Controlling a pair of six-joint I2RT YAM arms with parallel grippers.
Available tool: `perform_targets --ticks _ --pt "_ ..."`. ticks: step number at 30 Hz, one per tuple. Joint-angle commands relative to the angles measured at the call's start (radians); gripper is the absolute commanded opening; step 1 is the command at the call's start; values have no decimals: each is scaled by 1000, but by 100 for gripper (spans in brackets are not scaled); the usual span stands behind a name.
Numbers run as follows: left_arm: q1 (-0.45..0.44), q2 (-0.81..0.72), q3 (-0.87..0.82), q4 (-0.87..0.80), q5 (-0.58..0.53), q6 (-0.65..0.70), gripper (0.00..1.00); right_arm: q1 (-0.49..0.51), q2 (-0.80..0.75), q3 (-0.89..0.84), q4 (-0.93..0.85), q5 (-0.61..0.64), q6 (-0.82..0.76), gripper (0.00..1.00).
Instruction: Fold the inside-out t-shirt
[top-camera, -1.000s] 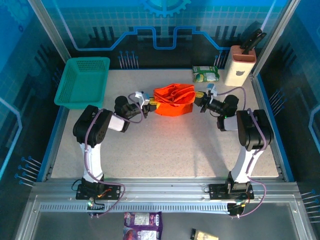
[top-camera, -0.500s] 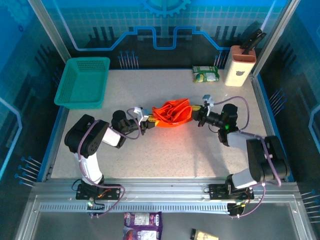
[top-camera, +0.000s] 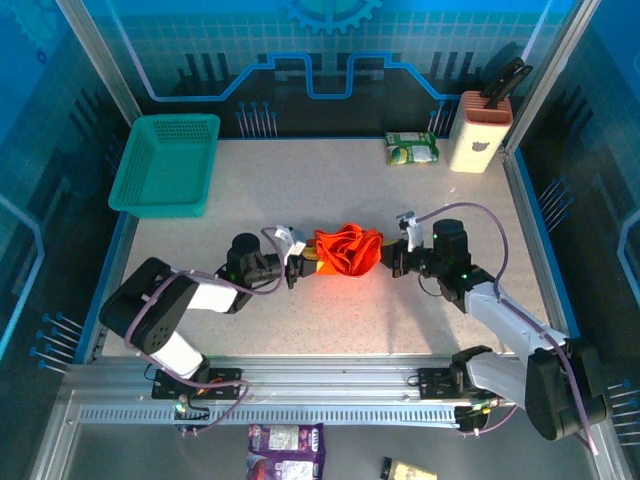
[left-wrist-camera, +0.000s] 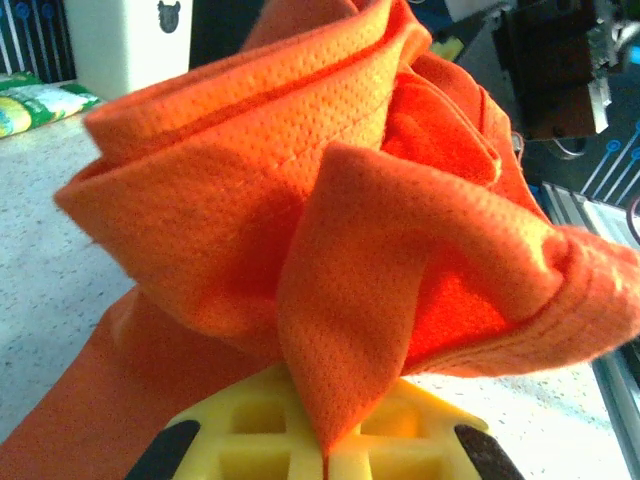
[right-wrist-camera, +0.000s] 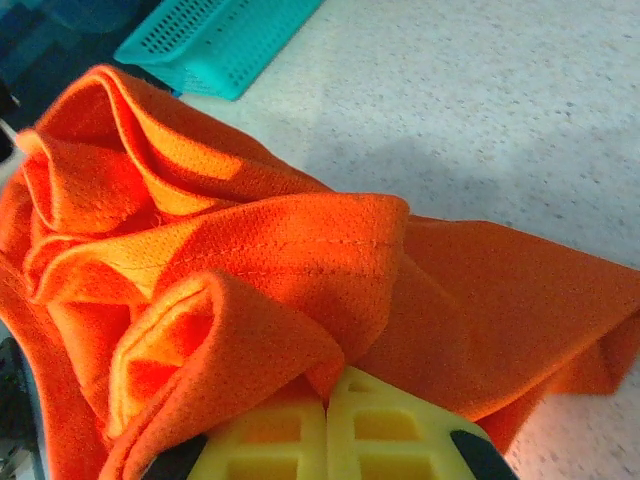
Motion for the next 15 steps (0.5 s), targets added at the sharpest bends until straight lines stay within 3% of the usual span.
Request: perform_targets --ticks 1,10,15 --pt "-3 -101 129 -338 -55 -12 0 6 -17 97 -178 66 17 0" --pt "-3 -493 287 -897 -157 33 0 7 -149 411 -625 66 -33 0" --pt "-1 -619 329 -1082 -161 13 0 6 -163 520 -751 20 -43 0"
